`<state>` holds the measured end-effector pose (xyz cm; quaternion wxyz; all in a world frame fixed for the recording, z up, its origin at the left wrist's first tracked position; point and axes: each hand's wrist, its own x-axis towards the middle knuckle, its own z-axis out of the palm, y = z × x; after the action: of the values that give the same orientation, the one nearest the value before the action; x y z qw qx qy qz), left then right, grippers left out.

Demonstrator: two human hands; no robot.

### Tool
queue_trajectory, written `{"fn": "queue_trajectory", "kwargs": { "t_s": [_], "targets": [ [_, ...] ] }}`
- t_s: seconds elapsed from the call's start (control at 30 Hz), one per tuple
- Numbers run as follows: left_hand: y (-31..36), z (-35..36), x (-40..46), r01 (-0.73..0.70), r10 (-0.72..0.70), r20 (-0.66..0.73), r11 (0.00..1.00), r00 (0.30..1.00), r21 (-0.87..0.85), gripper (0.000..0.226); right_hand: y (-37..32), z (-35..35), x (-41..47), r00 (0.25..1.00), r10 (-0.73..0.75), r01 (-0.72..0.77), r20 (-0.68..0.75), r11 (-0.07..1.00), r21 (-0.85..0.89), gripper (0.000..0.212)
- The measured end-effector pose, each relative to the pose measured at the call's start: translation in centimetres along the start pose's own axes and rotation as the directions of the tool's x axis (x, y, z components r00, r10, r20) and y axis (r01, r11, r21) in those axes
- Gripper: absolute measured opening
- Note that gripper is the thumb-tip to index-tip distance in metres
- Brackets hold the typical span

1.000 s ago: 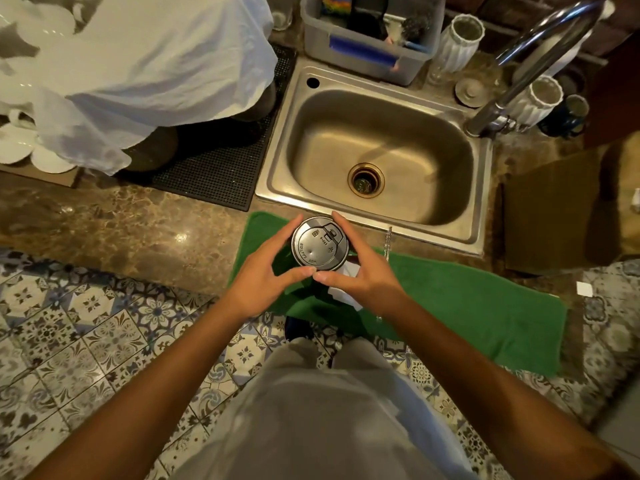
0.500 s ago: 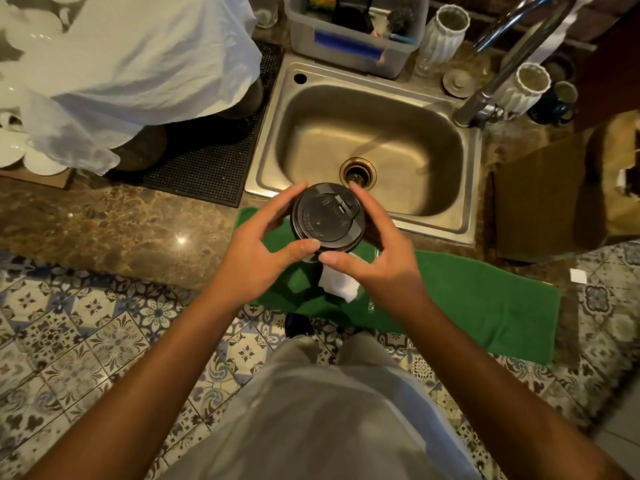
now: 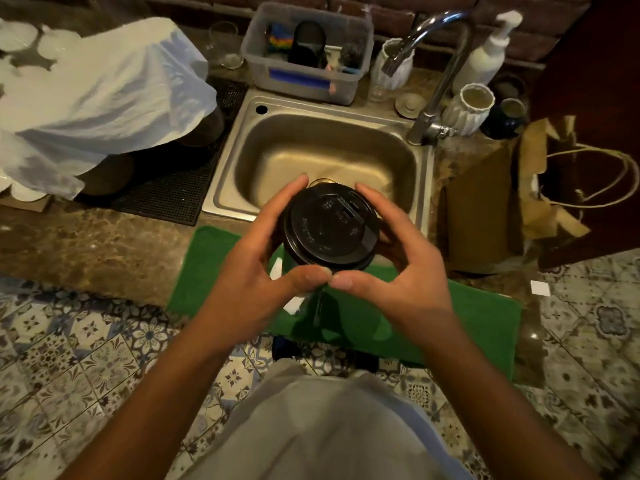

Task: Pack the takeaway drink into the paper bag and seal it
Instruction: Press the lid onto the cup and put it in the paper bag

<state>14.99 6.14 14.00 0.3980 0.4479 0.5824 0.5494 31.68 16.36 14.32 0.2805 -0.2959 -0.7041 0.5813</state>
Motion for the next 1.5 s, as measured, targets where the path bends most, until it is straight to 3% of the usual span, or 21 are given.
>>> {"fn": "queue_trajectory", "kwargs": {
  "t_s": [0.27,0.5,0.73,0.8,0.93,1.07,1.23,1.33,1.5],
  "targets": [
    [2.1,11.1,0.9,0.019,-0.007,-0.159,0.997,0.987,0.071,0.096,1.5,-8.9,-3.3,0.996,-0.021,0.016,0.082,0.997,0.069,0.086],
    [3.1,17.4,2.9,0.028,-0.024,-0.134,0.999,0.991,0.023,0.091,2.6,-15.2,-4.9,0.998,0.004,-0.013,0.063,0.988,0.153,0.102],
    [3.1,22.1,6.3,-0.001,-0.001,0.027,0.996,1.000,0.084,0.064,3.9,-20.7,-6.2,0.996,0.024,-0.013,-0.087,0.992,0.126,0.101],
    [3.1,23.4,8.3,-0.008,0.010,-0.012,0.992,1.000,0.127,0.051,4.7,-21.9,-6.5,0.992,0.058,-0.046,-0.109,0.993,0.110,0.099],
    [2.4,25.8,13.2,0.193,-0.170,-0.167,0.972,0.971,0.132,0.034,6.5,-23.6,-7.6,0.986,0.129,-0.121,-0.105,0.989,0.080,0.086],
    [0.2,27.4,17.9,0.220,-0.183,-0.155,0.936,0.971,0.275,0.052,8.0,-24.5,-8.8,0.974,0.200,-0.191,-0.108,0.977,0.090,0.088],
    [-2.3,28.3,22.1,0.447,-0.439,-0.085,0.878,0.895,0.172,0.097,8.8,-25.1,-9.7,0.965,0.239,-0.231,-0.112,0.970,0.076,0.094],
    [-3.2,28.0,23.1,0.454,-0.439,-0.115,0.854,0.891,0.254,0.093,9.0,-25.4,-9.8,0.964,0.252,-0.246,-0.080,0.966,0.079,0.093],
    [-3.3,25.6,21.6,0.453,-0.447,-0.075,0.874,0.891,0.173,0.082,8.1,-26.3,-9.5,0.966,0.236,-0.224,-0.107,0.968,0.114,0.096]
  ]
}}
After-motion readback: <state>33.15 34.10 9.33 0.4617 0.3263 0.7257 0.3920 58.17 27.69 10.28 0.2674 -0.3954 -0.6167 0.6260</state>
